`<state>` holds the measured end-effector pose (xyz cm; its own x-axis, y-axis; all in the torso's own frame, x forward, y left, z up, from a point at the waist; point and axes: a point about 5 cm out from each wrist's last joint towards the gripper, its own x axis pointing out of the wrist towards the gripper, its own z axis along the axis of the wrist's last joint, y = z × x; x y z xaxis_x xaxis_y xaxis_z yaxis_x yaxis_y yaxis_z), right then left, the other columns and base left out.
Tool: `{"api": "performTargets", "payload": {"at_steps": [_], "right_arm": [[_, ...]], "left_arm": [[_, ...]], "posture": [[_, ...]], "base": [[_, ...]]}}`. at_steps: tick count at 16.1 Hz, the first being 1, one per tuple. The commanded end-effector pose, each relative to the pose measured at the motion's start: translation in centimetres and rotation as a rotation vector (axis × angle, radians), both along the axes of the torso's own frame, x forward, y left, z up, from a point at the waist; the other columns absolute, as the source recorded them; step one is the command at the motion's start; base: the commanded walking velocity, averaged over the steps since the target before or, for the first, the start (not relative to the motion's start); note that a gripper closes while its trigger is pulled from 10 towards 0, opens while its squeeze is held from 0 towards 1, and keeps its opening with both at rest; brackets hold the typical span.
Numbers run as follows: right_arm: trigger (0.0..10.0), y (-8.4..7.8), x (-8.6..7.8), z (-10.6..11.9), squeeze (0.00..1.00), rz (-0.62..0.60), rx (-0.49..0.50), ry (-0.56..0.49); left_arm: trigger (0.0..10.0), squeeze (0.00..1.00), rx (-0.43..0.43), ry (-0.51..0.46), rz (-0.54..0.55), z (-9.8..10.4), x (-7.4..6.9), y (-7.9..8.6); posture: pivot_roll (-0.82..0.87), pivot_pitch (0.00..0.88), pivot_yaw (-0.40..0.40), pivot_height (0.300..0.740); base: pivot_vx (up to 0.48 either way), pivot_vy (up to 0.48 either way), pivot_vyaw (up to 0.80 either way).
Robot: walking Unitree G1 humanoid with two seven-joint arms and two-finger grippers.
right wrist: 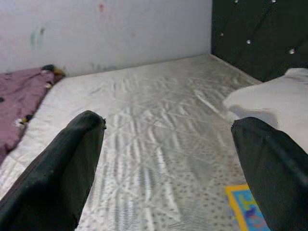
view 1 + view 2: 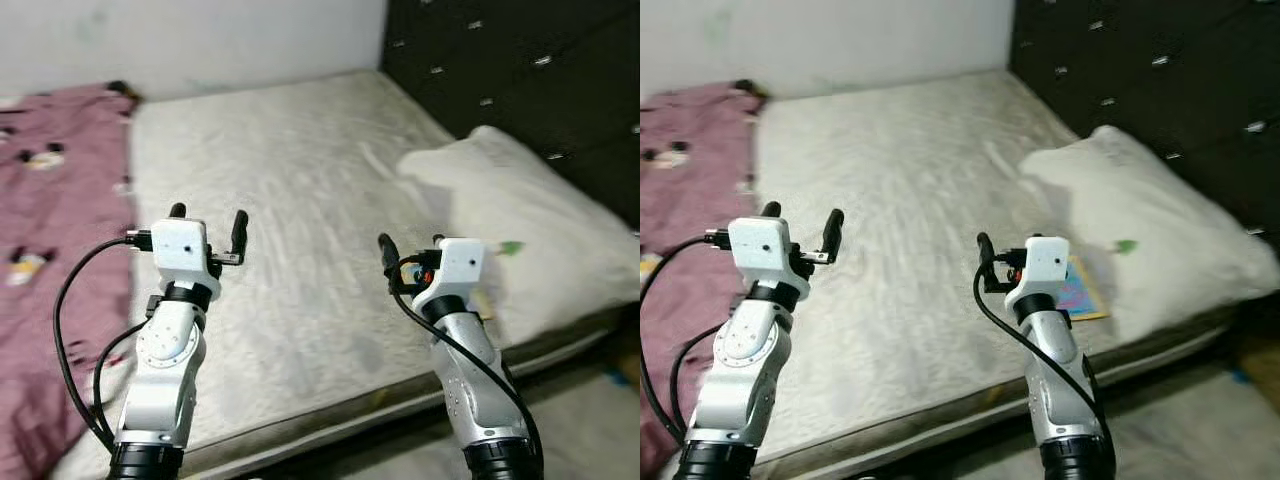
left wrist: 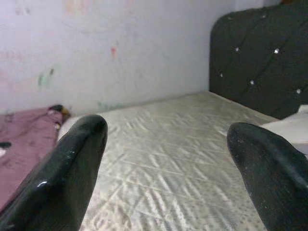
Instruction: Clean up the room
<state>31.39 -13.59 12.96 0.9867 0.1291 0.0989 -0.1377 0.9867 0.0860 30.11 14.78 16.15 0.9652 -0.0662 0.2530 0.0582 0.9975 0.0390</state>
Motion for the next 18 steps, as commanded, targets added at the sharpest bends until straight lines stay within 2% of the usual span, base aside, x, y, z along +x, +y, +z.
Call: {"api": "performTargets", "payload": {"at_steps": [1,5,8,18], "right_arm": [[10.0,-0.70,-0.20,-0.35,0.00,-0.020,0.003,0.010],[10.0,-0.63,-0.24,-0.33,0.00,-0.022,0.003,0.009],[10.0,-0.31,-0.27,-0.29,0.00,0.003,-0.032,0.004],[10.0,0.08,-0.30,-0.25,0.00,0.039,-0.048,-0.005]], "left_arm": [[10.0,0.00,0.000,-0.003,-0.013,0.00,-0.24,-0.69],[10.0,0.00,0.011,0.011,0.013,-0.13,-0.31,-0.51],[10.0,0.00,-0.023,0.035,0.026,-0.49,-0.28,-0.17],[10.0,0.00,-0.023,0.041,-0.018,-0.55,-0.29,-0.60]], "posture": [[-0.02,0.134,0.024,0.740],[-0.01,0.139,0.026,0.740],[-0.01,0.142,0.026,0.740],[-0.01,0.133,0.020,0.740]], "base": [[0.000,0.000,0.00],[0.000,0.000,0.00],[0.000,0.000,0.00],[0.000,0.000,0.77]]}}
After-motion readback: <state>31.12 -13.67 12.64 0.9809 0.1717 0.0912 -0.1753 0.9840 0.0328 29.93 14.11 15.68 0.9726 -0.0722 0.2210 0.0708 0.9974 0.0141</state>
